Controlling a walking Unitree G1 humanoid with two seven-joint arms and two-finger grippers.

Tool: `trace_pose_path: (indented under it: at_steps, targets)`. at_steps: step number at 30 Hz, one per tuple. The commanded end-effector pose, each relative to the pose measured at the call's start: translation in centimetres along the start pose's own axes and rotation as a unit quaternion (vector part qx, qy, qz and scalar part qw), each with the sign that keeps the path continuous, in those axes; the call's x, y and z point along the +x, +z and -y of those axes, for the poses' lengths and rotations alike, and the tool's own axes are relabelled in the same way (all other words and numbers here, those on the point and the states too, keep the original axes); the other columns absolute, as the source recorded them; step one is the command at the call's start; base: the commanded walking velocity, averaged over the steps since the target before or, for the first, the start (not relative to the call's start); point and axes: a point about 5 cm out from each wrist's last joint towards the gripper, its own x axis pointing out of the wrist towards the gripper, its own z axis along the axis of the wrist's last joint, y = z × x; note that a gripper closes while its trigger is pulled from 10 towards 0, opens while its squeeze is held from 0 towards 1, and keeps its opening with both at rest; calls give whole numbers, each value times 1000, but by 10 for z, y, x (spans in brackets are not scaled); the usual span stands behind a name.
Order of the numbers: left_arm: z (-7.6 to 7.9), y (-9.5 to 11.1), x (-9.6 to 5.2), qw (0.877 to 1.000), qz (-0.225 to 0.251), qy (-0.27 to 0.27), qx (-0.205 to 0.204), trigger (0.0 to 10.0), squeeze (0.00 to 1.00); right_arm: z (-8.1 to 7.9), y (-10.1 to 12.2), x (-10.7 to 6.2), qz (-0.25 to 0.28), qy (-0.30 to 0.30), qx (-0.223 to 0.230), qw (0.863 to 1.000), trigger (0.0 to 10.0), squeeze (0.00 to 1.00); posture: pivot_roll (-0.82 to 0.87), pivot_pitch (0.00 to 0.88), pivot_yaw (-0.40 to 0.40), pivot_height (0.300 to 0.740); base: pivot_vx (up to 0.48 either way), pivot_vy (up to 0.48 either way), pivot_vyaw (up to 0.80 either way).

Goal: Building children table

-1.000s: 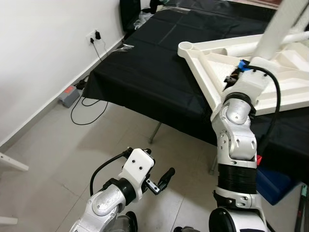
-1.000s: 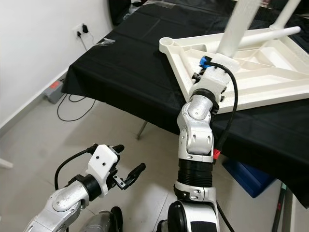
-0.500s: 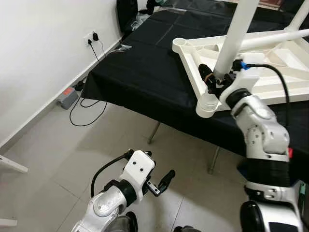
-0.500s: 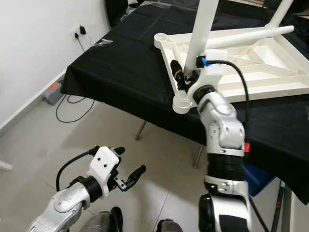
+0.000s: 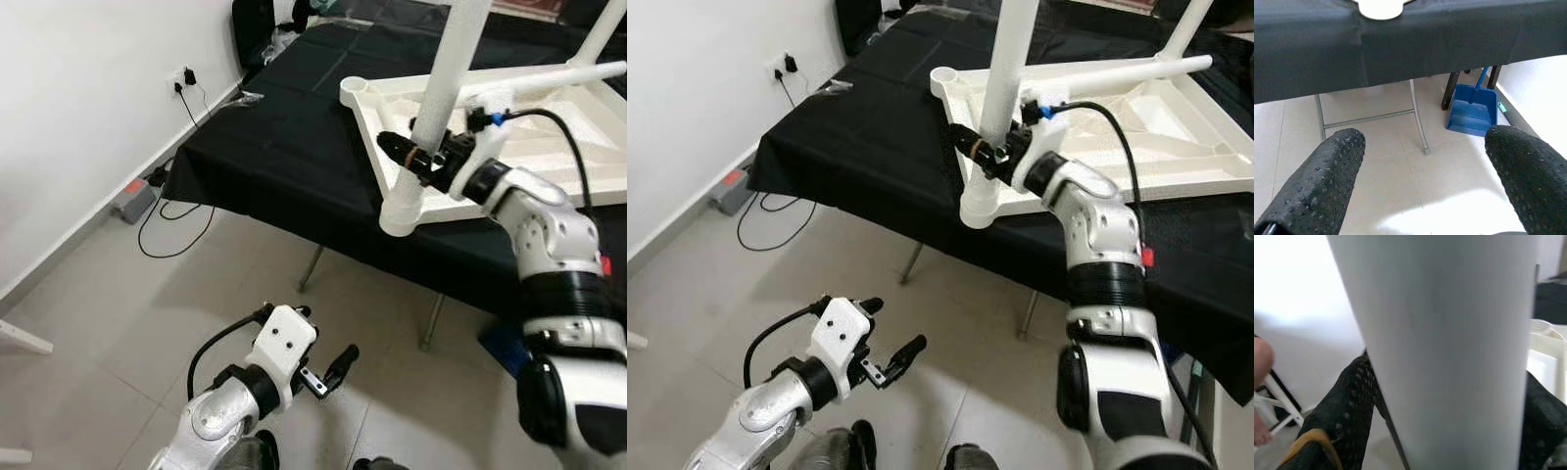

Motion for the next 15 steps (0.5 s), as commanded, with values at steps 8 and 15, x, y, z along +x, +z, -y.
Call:
trace_pose_path:
  at_steps: [8, 15]
  targets:
    - [1, -7, -1, 1000, -11, -2, -5, 10000, 0, -6, -9, 9, 14, 13, 2, 1000, 0, 0, 170, 174, -31, 740, 0, 0, 0]
    - [1, -7, -1, 1000, -11, -5, -4, 10000, 0, 10, -16, -11, 13, -120, -23, 992, 0, 0, 158, 182, -22, 740, 0, 0, 0]
